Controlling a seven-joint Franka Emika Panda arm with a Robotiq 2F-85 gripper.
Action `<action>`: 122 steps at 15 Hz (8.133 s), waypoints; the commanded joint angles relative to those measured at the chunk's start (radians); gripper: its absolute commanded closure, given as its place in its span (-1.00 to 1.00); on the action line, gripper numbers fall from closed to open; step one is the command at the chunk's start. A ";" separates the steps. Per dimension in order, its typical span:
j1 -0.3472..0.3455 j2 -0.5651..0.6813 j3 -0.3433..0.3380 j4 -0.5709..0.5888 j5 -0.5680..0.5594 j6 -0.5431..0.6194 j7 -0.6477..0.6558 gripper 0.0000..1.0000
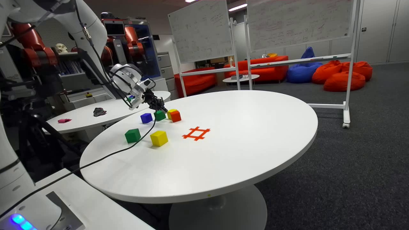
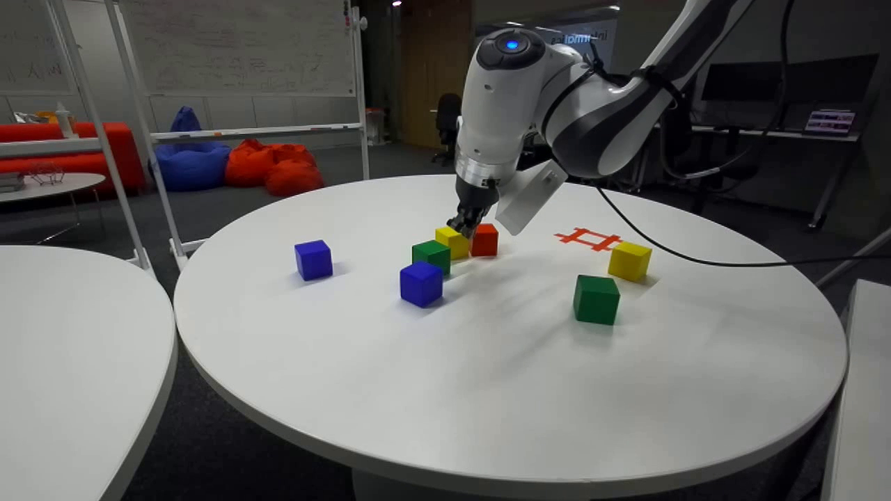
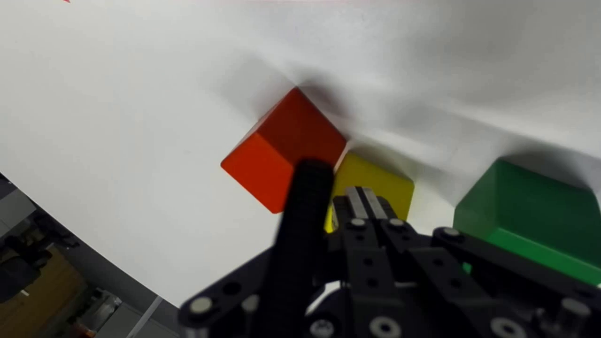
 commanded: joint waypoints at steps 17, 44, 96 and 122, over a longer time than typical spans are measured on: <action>-0.007 0.014 -0.005 0.029 -0.007 -0.029 0.038 1.00; -0.042 0.044 -0.025 0.084 0.010 -0.067 0.034 1.00; -0.152 0.053 0.139 0.033 -0.029 0.351 -0.053 1.00; -0.144 0.056 0.107 0.044 0.006 0.247 -0.006 1.00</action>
